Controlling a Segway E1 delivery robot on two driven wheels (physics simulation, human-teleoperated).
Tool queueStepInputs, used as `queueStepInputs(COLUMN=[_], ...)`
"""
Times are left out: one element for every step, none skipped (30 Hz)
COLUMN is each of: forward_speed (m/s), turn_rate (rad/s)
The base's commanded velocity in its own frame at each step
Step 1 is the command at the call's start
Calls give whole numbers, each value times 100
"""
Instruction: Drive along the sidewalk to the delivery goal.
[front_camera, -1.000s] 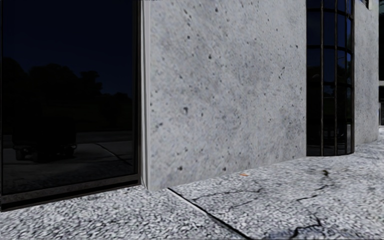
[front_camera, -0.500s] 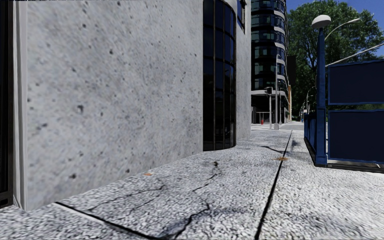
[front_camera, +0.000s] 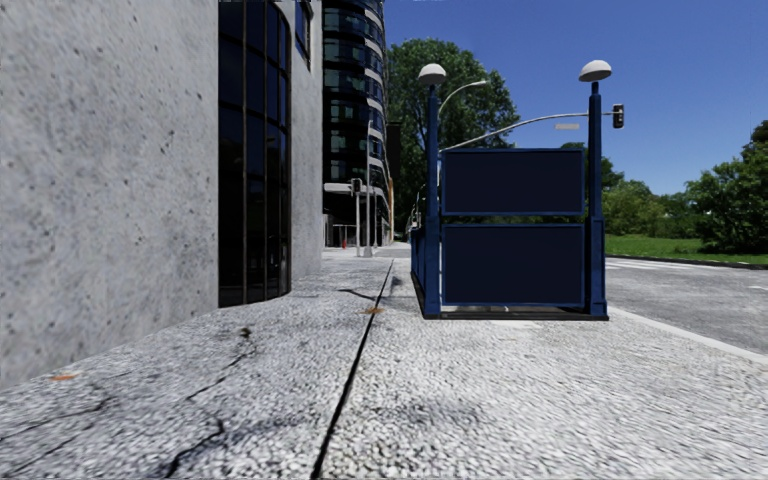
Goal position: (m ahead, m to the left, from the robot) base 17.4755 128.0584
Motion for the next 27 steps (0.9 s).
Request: queueStepInputs(forward_speed=[0, 0, 0, 0, 0, 0, 0, 0, 0, 0, 0, 0, 0, 0, 0, 0, 0, 0, 0, 0, 0, 0, 0, 0, 0, 0, 0], turn_rate=[0, 0, 0, 0, 0, 0, 0, 0, 0, 0, 21, 47, 47, 71, 99, 120, 120, 120, 120, 120, 120, 120, 120, 81, 11, 0, 0])
